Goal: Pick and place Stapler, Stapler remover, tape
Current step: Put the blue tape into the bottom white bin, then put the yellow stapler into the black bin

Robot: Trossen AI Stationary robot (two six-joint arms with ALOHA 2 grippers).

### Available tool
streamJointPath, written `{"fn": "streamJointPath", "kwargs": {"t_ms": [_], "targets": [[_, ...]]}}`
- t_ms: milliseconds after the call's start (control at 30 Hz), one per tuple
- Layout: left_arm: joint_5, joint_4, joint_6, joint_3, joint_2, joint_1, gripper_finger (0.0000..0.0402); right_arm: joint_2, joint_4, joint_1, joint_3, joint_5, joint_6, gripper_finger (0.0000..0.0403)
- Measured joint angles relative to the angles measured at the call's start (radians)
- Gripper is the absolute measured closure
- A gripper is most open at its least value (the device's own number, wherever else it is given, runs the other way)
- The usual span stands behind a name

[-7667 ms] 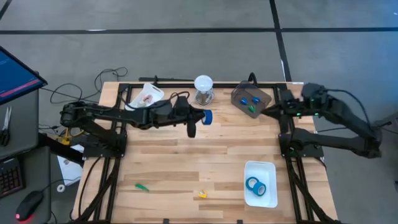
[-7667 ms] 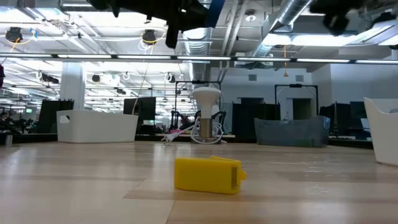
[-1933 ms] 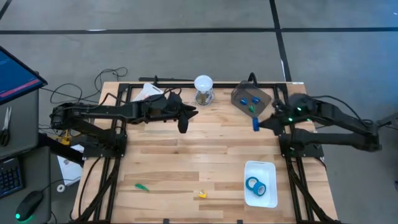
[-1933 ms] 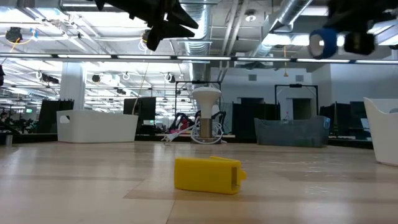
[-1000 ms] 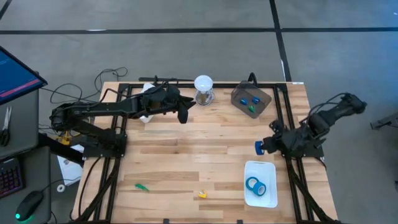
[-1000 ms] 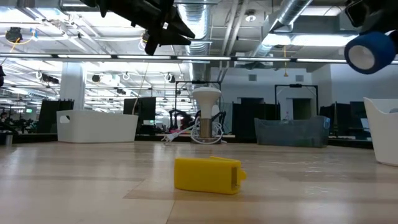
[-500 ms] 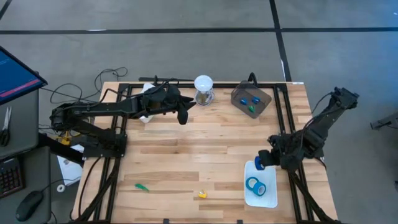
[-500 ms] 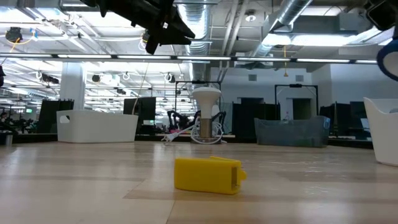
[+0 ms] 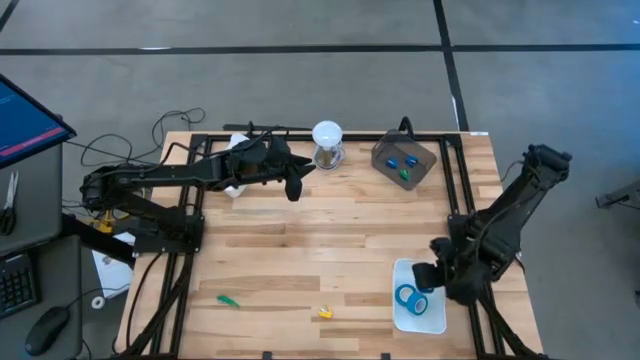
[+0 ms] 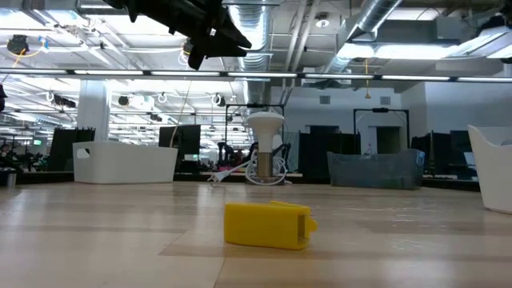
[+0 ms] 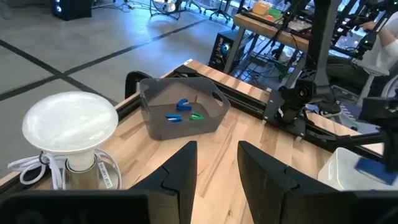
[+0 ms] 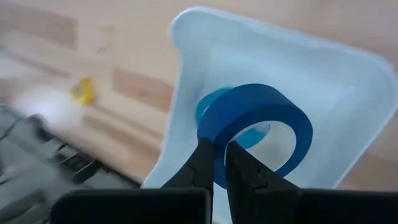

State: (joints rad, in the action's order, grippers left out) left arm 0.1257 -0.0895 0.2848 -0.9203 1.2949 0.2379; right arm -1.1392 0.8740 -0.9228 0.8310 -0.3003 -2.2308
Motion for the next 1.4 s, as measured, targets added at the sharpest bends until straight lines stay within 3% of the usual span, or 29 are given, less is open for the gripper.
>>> {"fn": "streamJointPath", "kwargs": {"t_ms": [300, 667, 1033, 1133, 1233, 1400], "targets": [[-0.002, 0.0, 0.0, 0.0, 0.0, 0.0, 0.0294, -0.1, 0.11, 0.023, 0.0, 0.068, -0.003, 0.0398], [-0.002, 0.0, 0.0, 0.0, 0.0, 0.0, 0.0294, -0.215, 0.074, 0.02, 0.0, 0.118, 0.006, 0.0391], [-0.002, 0.0, 0.0, 0.0, 0.0, 0.0, 0.0294, -0.166, 0.065, 0.023, 0.0, 0.116, 0.093, 0.0255], [-0.001, 0.0, 0.0, 0.0, 0.0, 0.0, 0.0294, -0.131, 0.063, 0.023, 0.0, 0.076, 0.152, 0.0231], [-0.01, 0.0, -0.004, 0.0, 0.0, 0.0, 0.0294, -0.075, 0.036, 0.024, 0.0, -0.037, 0.228, 0.0224], [-0.171, 0.0, -0.072, 0.0, 0.0, -0.003, 0.0294, 0.037, -0.042, 0.082, 0.0, -0.19, 0.481, 0.0238]]}}
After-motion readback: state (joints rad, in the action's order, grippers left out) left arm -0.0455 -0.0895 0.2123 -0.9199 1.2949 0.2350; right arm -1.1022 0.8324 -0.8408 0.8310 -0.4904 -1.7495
